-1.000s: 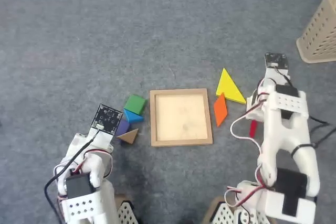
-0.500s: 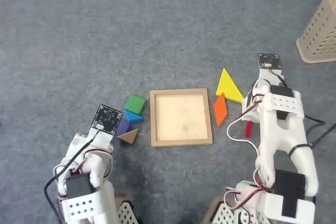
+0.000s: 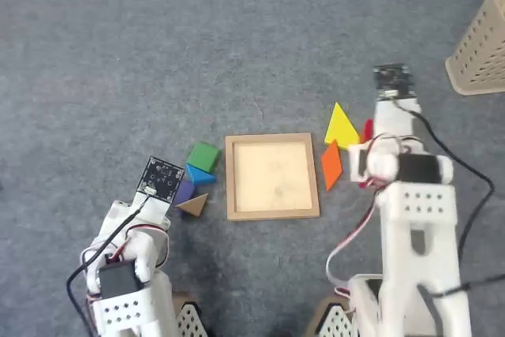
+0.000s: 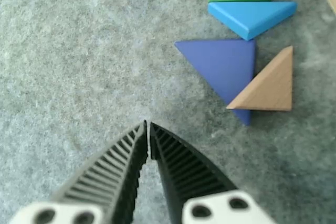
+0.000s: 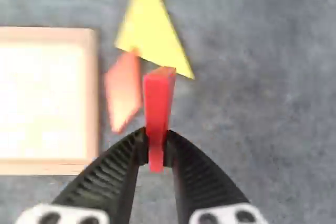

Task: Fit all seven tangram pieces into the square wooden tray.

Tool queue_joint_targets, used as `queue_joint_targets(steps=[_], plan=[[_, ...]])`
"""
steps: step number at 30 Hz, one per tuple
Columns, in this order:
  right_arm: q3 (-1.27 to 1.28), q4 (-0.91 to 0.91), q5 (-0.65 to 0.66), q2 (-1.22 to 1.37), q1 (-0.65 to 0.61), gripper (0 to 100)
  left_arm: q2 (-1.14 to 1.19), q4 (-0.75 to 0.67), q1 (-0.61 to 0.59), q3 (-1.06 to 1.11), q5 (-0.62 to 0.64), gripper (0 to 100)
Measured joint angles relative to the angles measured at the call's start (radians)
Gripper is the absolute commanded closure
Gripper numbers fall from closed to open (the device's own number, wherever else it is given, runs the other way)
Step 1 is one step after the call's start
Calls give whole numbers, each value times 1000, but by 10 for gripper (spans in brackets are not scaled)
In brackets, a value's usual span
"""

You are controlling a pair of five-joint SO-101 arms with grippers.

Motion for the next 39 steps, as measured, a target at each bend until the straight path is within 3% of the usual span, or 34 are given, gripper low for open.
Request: queue_joint_targets(steps=[7,14,22,32,35,39], plan=[[0,-8,114,-21,-304,992,0,0,0,0,0,987],[-160,-8,173,249,-465,992,0,0,0,0,0,987],[-351,-8,123,626,-543,992,0,0,0,0,0,987],[-446,-14,75,786,-545,991,0,0,0,0,0,987],[-486,37,183,786,-545,991,0,0,0,0,0,987],[-560,161,442,786,-545,991,0,0,0,0,0,987]])
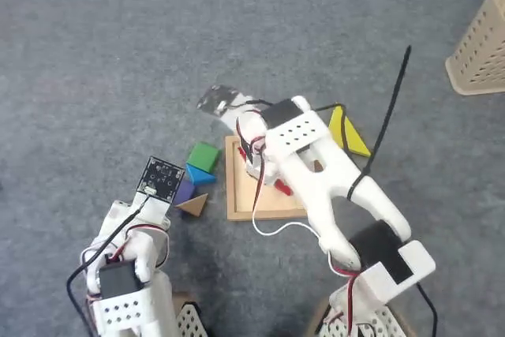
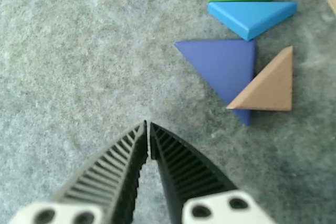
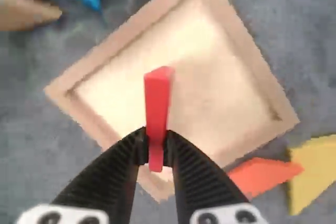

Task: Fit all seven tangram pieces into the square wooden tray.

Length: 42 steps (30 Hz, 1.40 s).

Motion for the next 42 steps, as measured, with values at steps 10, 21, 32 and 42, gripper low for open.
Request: queue_joint_targets(steps=[10,21,32,42], plan=[[-49,83,299,32,-5,991,0,0,0,0,0,987],[-175,121,358,215,-3,923,0,0,0,0,0,987],[-313,158,321,287,46,811,0,0,0,0,0,987],[-382,160,-29,287,86,997,0,0,0,0,0,987]])
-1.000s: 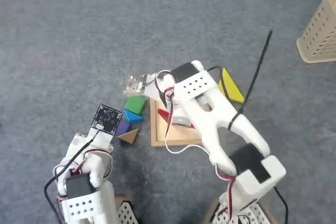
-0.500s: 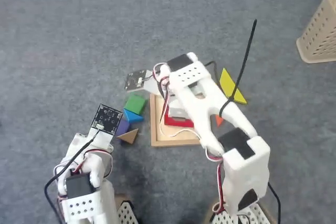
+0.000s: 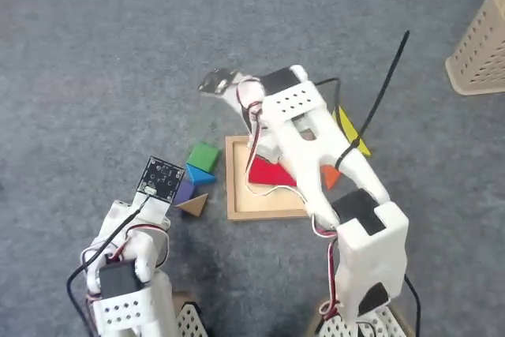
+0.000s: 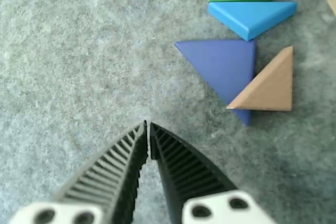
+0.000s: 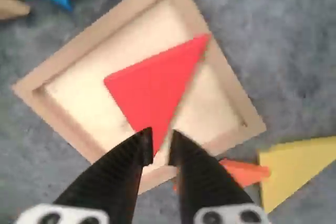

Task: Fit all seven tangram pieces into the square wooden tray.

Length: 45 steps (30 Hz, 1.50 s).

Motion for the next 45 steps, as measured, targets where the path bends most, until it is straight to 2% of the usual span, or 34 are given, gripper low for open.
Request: queue_joint_targets(steps=[4,10,16,21,27,32,36,40,45], plan=[[48,-112,-115,-3,34,993,0,0,0,0,0,987],[310,-414,-313,-104,25,993,0,0,0,0,0,987],[511,-623,-371,-163,26,993,0,0,0,0,0,987],[506,-647,-371,-140,26,993,0,0,0,0,0,987],[388,-611,-371,-17,-12,993,0,0,0,0,0,987],[362,-595,-371,-21,-31,993,0,0,0,0,0,987],[368,-554,-371,-127,5,993,0,0,0,0,0,987],[514,-562,-371,-296,31,993,0,0,0,0,0,987],[769,-647,-353,-414,-31,993,0,0,0,0,0,987]])
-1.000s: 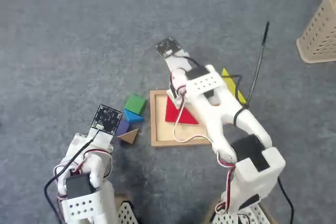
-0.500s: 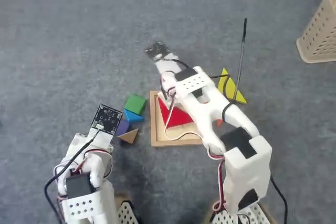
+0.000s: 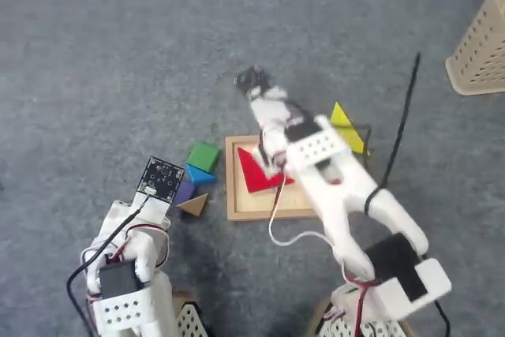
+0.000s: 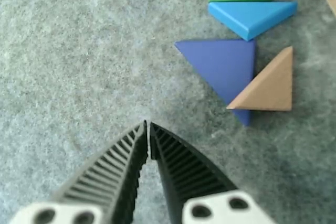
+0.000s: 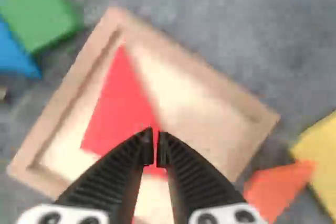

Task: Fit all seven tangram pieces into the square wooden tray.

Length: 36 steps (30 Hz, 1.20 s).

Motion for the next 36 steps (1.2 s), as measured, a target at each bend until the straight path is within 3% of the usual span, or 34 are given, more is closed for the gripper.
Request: queue_joint_targets(steps=[12,20,36], plan=[[14,-20,87,87,-12,993,0,0,0,0,0,987],[-112,-20,95,195,112,993,0,0,0,0,0,987],[-417,133,98,394,124,992,0,0,0,0,0,987]])
